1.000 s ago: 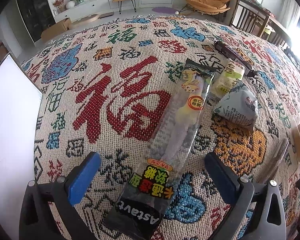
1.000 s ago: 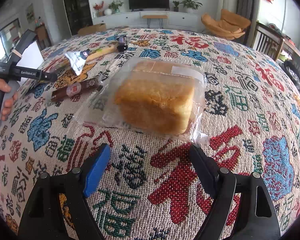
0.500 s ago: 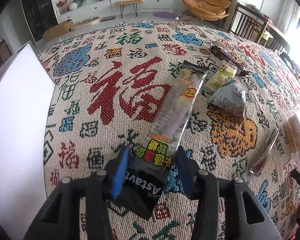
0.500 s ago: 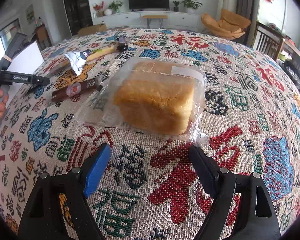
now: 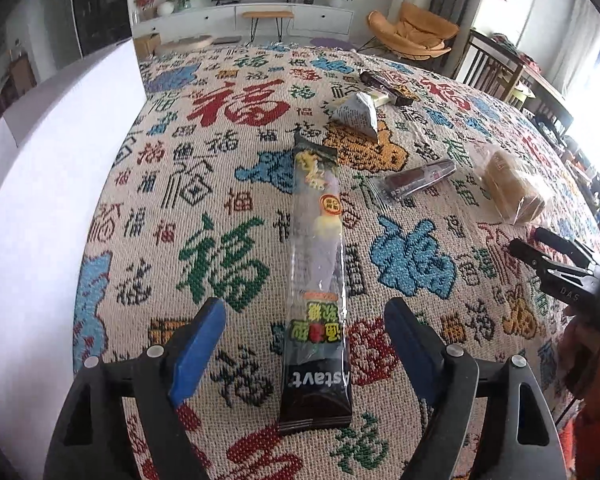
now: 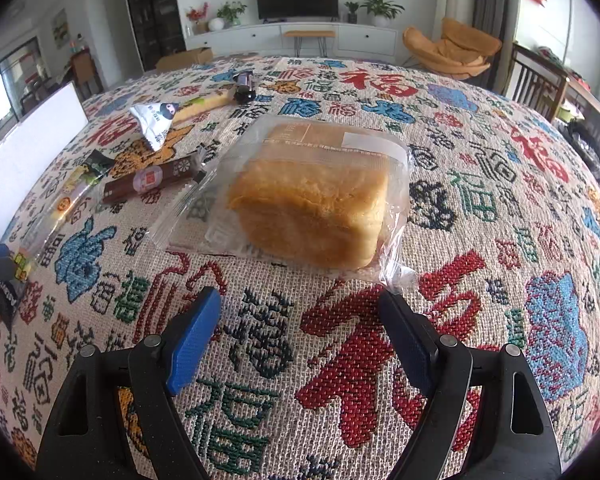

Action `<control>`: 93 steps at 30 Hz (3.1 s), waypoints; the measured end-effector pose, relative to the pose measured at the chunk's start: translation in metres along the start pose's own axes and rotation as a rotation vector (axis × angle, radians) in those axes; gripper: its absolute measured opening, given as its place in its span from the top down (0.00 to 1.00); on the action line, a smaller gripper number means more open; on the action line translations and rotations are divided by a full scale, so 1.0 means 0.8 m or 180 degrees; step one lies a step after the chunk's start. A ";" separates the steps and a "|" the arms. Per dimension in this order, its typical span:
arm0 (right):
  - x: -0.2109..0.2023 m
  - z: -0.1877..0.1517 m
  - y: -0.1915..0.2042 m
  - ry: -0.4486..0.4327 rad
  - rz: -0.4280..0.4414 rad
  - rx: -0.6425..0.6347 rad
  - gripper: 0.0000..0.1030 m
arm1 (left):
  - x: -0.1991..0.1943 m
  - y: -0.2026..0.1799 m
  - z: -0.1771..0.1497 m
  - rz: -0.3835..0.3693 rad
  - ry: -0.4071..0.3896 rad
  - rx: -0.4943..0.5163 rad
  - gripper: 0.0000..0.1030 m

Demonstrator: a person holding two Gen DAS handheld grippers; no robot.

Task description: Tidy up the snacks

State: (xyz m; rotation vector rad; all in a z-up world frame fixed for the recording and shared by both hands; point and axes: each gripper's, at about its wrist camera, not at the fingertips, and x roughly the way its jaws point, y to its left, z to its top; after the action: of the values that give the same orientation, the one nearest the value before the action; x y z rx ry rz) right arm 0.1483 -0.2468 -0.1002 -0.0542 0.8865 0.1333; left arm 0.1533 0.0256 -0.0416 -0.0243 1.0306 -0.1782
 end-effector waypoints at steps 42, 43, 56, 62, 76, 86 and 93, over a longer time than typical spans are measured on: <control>0.003 0.001 0.006 0.0018 -0.0051 -0.0037 0.18 | 0.073 0.030 0.036 0.0417 -0.0249 -0.0086 0.00; 0.003 0.001 0.005 0.0018 -0.0049 -0.0036 0.18 | 0.073 0.030 0.036 0.0420 -0.0245 -0.0077 0.00; 0.004 0.001 0.005 0.0016 -0.0030 -0.0015 0.17 | 0.069 0.030 0.032 0.0383 -0.0263 -0.0047 0.00; 0.004 0.001 0.005 0.0016 -0.0031 -0.0016 0.17 | 0.069 0.031 0.032 0.0373 -0.0265 -0.0043 0.00; 0.004 0.001 0.005 0.0017 -0.0036 -0.0018 0.17 | 0.069 0.031 0.032 0.0366 -0.0269 -0.0043 0.00; 0.004 0.001 0.006 0.0018 -0.0037 -0.0018 0.17 | 0.069 0.031 0.032 0.0362 -0.0270 -0.0043 0.00; 0.005 0.001 0.006 0.0018 -0.0038 -0.0019 0.17 | 0.069 0.032 0.032 0.0359 -0.0271 -0.0044 0.00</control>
State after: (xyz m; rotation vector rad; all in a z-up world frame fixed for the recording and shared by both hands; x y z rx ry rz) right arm 0.1504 -0.2412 -0.1026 -0.0654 0.8915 0.1245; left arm 0.2059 0.0402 -0.0780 0.0134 0.9456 -0.0669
